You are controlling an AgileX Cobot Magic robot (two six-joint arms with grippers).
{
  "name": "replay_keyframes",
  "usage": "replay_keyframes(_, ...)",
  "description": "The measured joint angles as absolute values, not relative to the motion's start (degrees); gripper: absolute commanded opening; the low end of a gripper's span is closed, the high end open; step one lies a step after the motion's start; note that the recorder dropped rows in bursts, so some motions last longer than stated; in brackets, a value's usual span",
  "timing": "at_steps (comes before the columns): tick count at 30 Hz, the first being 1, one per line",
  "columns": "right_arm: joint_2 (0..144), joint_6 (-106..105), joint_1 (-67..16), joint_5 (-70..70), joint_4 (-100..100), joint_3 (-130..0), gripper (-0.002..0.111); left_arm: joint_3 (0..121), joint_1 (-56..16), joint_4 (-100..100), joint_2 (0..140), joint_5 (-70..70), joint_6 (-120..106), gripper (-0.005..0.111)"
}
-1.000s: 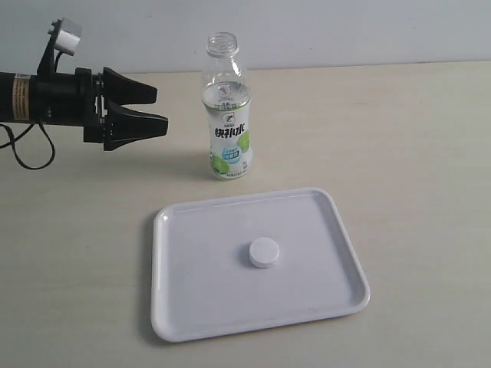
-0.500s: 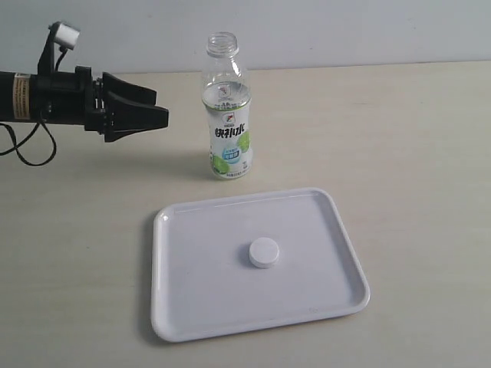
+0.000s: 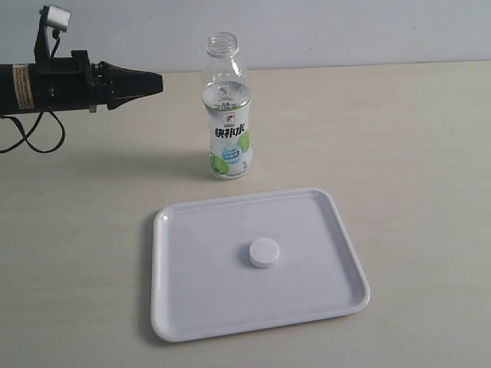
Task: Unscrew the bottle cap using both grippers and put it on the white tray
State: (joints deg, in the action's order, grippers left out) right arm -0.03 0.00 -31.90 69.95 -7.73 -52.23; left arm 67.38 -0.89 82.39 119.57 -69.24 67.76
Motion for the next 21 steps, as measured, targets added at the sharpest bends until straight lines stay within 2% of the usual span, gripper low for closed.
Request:
replay_keyframes(3,-0.03,0.0,-31.9,70.06,-8.45,-50.96,0.054,67.38,-0.89,82.29,119.57,-69.34,68.7,0.005)
replay_keyframes(6,-0.03,1.02,-31.9,68.75,-8.78,-48.5,0.046,67.38,-0.89,83.71,119.57,-69.45,71.71,0.005)
replay_keyframes(13,1.02,2.45,-31.9,37.44,6.33,-32.83,0.0,67.38,-0.89,87.85,119.57,-69.45,80.73,0.005)
replay_keyframes(21,10.44,0.72,-31.9,12.54,9.29,-19.36,0.0,67.38,-0.98,91.56,119.57,-69.45,92.98,0.005)
